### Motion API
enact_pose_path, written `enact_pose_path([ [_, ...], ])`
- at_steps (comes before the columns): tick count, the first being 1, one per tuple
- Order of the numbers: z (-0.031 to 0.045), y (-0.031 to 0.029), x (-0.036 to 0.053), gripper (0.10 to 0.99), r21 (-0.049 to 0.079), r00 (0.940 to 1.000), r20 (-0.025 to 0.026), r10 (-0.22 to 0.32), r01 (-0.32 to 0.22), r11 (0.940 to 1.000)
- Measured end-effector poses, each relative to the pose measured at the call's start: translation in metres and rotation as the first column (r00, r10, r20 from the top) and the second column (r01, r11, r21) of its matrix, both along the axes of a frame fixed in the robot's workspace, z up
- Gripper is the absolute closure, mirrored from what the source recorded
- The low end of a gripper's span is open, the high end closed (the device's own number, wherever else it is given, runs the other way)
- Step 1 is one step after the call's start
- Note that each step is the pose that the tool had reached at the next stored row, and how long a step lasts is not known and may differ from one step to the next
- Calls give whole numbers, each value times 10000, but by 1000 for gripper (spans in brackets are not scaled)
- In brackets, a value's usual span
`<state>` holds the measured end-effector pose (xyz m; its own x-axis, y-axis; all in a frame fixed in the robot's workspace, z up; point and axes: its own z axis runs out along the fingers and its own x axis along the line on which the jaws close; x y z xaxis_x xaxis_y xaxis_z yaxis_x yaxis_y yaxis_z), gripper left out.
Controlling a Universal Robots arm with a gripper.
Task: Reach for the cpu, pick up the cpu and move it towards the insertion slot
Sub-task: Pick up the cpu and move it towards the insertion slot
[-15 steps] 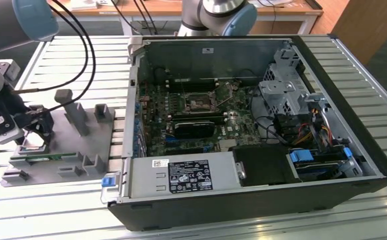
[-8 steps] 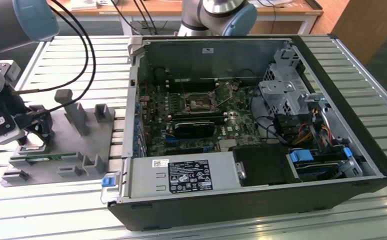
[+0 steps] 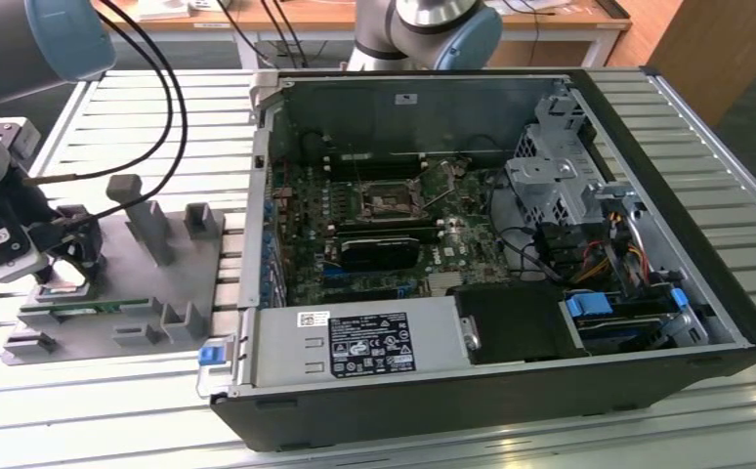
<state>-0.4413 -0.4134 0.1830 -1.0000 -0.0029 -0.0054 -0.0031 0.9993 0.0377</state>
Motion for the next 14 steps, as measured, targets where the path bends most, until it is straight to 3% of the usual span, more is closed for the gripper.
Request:
enact_pose_path([
  [3, 10, 0, 1, 545, 2, 10000, 9, 0, 0, 10000],
  [14, 160, 0, 0, 545, 0, 10000, 5, 0, 0, 10000],
])
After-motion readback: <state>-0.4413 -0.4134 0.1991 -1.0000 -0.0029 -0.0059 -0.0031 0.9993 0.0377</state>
